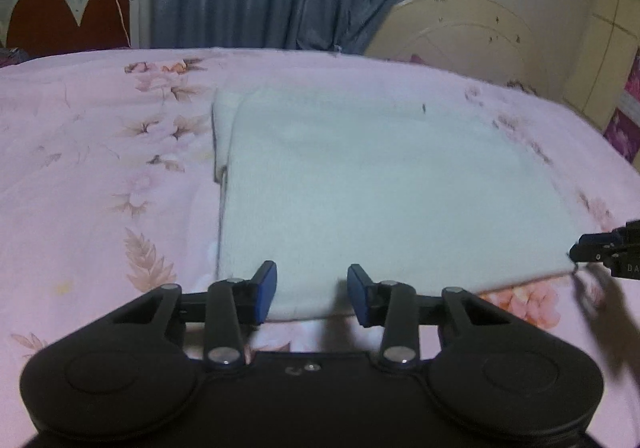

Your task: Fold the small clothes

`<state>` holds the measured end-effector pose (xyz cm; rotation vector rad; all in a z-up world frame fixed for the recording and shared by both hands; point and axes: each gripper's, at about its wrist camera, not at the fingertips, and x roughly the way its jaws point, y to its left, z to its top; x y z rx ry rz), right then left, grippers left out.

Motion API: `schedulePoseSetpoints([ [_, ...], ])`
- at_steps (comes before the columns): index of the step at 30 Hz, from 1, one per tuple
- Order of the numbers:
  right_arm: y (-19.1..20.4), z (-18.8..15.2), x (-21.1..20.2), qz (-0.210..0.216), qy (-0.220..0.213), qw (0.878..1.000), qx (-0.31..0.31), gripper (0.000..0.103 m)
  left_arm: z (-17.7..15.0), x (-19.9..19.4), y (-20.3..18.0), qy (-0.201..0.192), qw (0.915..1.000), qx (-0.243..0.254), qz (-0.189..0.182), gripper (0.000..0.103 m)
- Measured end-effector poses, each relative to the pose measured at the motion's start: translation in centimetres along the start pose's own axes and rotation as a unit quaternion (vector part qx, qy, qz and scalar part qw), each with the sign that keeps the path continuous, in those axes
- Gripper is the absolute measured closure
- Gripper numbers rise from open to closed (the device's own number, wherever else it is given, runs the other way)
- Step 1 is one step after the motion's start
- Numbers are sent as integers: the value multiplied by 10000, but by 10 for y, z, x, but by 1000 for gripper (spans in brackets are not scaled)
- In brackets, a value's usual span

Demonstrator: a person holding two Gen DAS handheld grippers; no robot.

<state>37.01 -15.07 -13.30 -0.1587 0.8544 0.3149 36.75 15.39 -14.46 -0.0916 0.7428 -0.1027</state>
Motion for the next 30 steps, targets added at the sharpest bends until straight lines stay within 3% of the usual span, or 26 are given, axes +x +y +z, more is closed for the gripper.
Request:
schedulePoseSetpoints([
  [3, -3, 0, 6, 65, 85, 9994, 334, 79, -6, 11, -7, 131, 9996, 181, 182, 63],
  [9, 10, -5, 5, -257, 72, 9993, -243, 79, -5, 7, -8, 161, 9994, 54, 289, 62],
  [14, 6, -11, 4, -217, 79, 9995, -219, 79, -5, 7, -7, 210, 9993, 42, 320, 62],
  [22, 5, -12, 2, -300, 124, 9991, -261, 78, -1, 1, -11, 307, 9970, -80, 712, 60],
  [23, 4, -12, -2, -339, 90, 9992, -216, 78, -1, -3, -10, 289, 9962, -123, 818, 57],
  [25, 2, -12, -17, -358, -159, 9992, -118, 78, -4, -17, -8, 135, 9935, -248, 1106, 37],
  [26, 0, -13, -25, -287, -269, 9992, -58, 78, -7, -26, -6, -58, 9909, -384, 1290, 15],
  [27, -1, -14, -30, -239, -343, 9991, 2, 78, -12, -35, -3, -262, 9877, -616, 1416, 9],
  [28, -2, -14, -35, -239, -387, 9990, 38, 78, -17, -41, -2, -378, 9864, -850, 1352, 12],
  [30, -2, -13, -39, -194, -432, 9988, 107, 78, -25, -42, 4, -331, 9853, -1485, 782, 35],
])
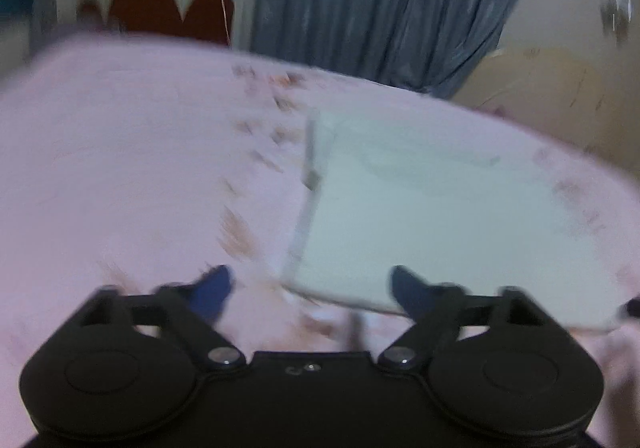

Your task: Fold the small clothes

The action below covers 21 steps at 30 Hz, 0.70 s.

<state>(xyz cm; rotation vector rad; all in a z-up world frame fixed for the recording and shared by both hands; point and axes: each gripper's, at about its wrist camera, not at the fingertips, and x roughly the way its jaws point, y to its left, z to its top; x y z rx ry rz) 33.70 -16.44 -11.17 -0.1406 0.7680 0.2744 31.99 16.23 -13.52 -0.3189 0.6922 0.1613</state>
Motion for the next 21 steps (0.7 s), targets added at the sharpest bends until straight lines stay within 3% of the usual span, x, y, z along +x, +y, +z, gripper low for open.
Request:
schedulePoseSetpoints([
  [3, 1, 7, -1, 261, 8, 9994, 235, 78, -11, 12, 10, 284, 9934, -972, -542, 41],
  [7, -2, 17, 4, 577, -34, 9959, 699, 78, -18, 22, 22, 152, 9767, -1924, -933, 42],
  [8, -3, 19, 5, 685, -74, 9940, 855, 78, -18, 25, 24, 121, 9729, -2087, -992, 46],
  [9, -6, 22, 7, 782, -90, 9918, 1003, 79, -18, 29, 26, 99, 9703, -2193, -1014, 55],
  [11, -7, 29, 12, 911, -127, 9886, 1189, 83, -17, 38, 30, 62, 9664, -2367, -997, 61],
  [13, -3, 37, 17, 1086, -112, 9856, 1289, 103, -15, 45, 30, -35, 9626, -2503, -1032, 61],
  [18, 21, 63, 40, 1323, -65, 9838, 1207, 103, -10, 62, 31, -244, 9513, -2791, -1285, 60],
  [21, 37, 78, 59, 1413, -9, 9834, 1142, 103, -5, 72, 32, -273, 9488, -2838, -1359, 63],
])
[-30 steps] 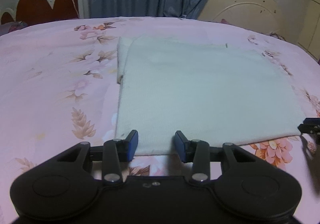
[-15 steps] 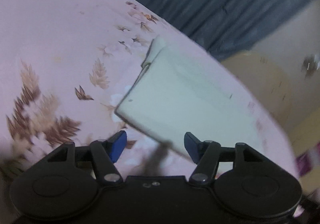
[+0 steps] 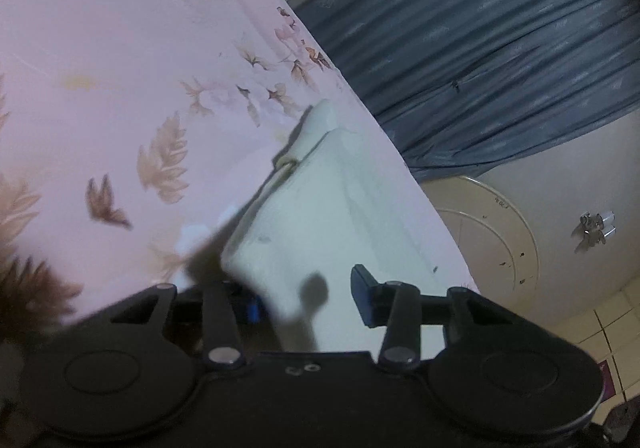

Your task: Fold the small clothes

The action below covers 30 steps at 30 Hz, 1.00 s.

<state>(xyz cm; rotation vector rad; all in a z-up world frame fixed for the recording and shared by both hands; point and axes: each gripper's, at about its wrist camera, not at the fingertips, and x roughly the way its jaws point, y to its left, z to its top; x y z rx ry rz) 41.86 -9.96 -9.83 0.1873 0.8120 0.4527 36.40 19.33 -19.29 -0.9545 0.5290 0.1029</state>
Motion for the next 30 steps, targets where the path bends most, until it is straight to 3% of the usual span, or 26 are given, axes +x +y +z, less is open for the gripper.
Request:
schedulePoseSetpoints([
  [9, 17, 20, 55, 36, 175, 9998, 55, 103, 13, 18, 2, 79, 9999, -76, -58, 78],
  [13, 19, 19, 64, 5, 168, 9998, 112, 103, 10, 17, 2, 47, 9999, -66, -101, 78],
  [17, 11, 12, 79, -99, 458, 9986, 226, 103, 4, 21, -6, -102, 9999, 74, 48, 76],
  [23, 12, 19, 67, -1, 200, 9996, 218, 103, 9, 16, -4, -84, 9998, -118, 120, 75],
  [25, 10, 14, 83, -151, 565, 9982, 103, 103, 12, 21, -4, -151, 9998, -24, 157, 75],
  [27, 7, 9, 86, -115, 512, 9986, 53, 103, 15, 26, -7, -154, 9997, 24, 188, 75],
  [28, 7, 8, 85, -106, 513, 9986, 53, 103, 17, 29, -8, -98, 9997, 100, 195, 78],
  [29, 6, 8, 84, -92, 510, 9986, 47, 103, 20, 32, -10, -6, 9994, 202, 276, 92],
  [30, 5, 7, 84, -67, 502, 9987, 38, 103, 22, 34, -12, 70, 9992, 239, 322, 96],
])
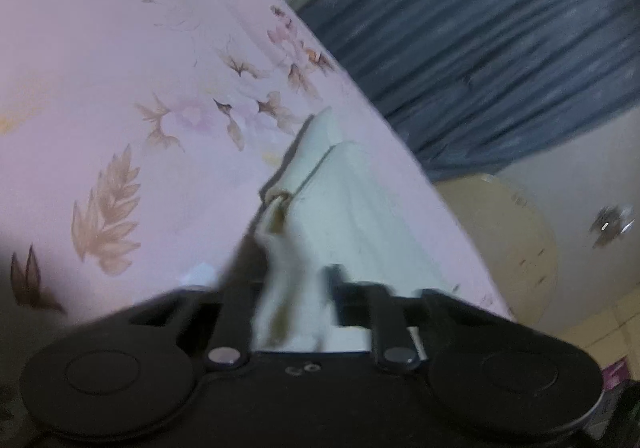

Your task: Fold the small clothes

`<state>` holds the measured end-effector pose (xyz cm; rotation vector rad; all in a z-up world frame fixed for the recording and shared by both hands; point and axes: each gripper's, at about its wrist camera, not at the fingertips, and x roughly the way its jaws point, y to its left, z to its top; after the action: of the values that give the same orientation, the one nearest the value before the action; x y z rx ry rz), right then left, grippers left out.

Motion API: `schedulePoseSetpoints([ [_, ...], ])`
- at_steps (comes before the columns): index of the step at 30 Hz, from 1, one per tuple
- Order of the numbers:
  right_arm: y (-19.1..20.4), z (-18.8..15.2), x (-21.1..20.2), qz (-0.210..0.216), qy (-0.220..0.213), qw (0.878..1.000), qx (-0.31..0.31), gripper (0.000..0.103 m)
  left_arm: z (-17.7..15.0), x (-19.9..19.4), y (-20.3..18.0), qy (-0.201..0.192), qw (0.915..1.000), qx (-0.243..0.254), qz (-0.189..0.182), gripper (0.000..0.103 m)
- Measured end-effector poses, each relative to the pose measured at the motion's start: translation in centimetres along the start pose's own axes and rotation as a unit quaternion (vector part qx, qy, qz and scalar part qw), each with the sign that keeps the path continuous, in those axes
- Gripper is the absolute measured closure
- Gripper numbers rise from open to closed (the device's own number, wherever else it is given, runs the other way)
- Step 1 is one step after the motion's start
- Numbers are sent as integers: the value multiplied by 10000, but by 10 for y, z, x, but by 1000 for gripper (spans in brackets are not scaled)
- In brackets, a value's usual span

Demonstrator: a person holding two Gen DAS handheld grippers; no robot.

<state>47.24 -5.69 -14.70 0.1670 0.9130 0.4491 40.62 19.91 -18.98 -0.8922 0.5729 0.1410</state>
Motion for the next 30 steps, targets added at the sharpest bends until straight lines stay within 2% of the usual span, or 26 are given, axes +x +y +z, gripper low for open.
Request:
schedulePoseSetpoints([
  [4, -14, 2, -5, 309, -29, 9992, 234, 103, 4, -12, -29, -135, 9982, 592, -15, 96],
  [9, -57, 10, -49, 553, -675, 9929, 807, 103, -7, -29, -103, -194, 9873, 1543, -335, 96],
  [15, -132, 14, -108, 495, -1234, 9823, 1318, 103, -56, -23, -191, 108, 9687, 2407, -605, 96],
  [19, -177, 12, -137, 541, -1371, 9743, 1703, 103, -106, 5, -226, 585, 9578, 2749, -599, 95],
  [20, -187, 11, -142, 586, -1342, 9729, 1789, 103, -118, 12, -231, 766, 9542, 2828, -612, 90],
  [21, -195, 8, -145, 622, -1289, 9727, 1824, 103, -132, 23, -236, 1037, 9483, 2943, -583, 70],
  [22, -201, 8, -147, 579, -1214, 9738, 1833, 103, -144, 35, -240, 1337, 9430, 3006, -510, 63],
  [23, -206, 8, -148, 464, -1136, 9750, 1851, 94, -152, 39, -242, 1531, 9410, 2977, -490, 61],
  [24, -212, 6, -150, 405, -1131, 9743, 1907, 77, -155, 36, -242, 1614, 9411, 2904, -629, 61],
  [25, -217, 3, -153, 448, -1214, 9719, 1966, 42, -153, 29, -242, 1554, 9420, 2870, -781, 61],
  [26, -221, 1, -158, 518, -1302, 9698, 1995, 38, -148, 20, -243, 1436, 9429, 2887, -837, 61],
  [29, -224, -1, -157, 891, -1223, 9667, 2066, 39, -118, -1, -238, 961, 9475, 2922, -868, 61],
  [30, -222, 0, -156, 1041, -1198, 9660, 2042, 42, -106, -5, -233, 825, 9487, 2954, -769, 61],
])
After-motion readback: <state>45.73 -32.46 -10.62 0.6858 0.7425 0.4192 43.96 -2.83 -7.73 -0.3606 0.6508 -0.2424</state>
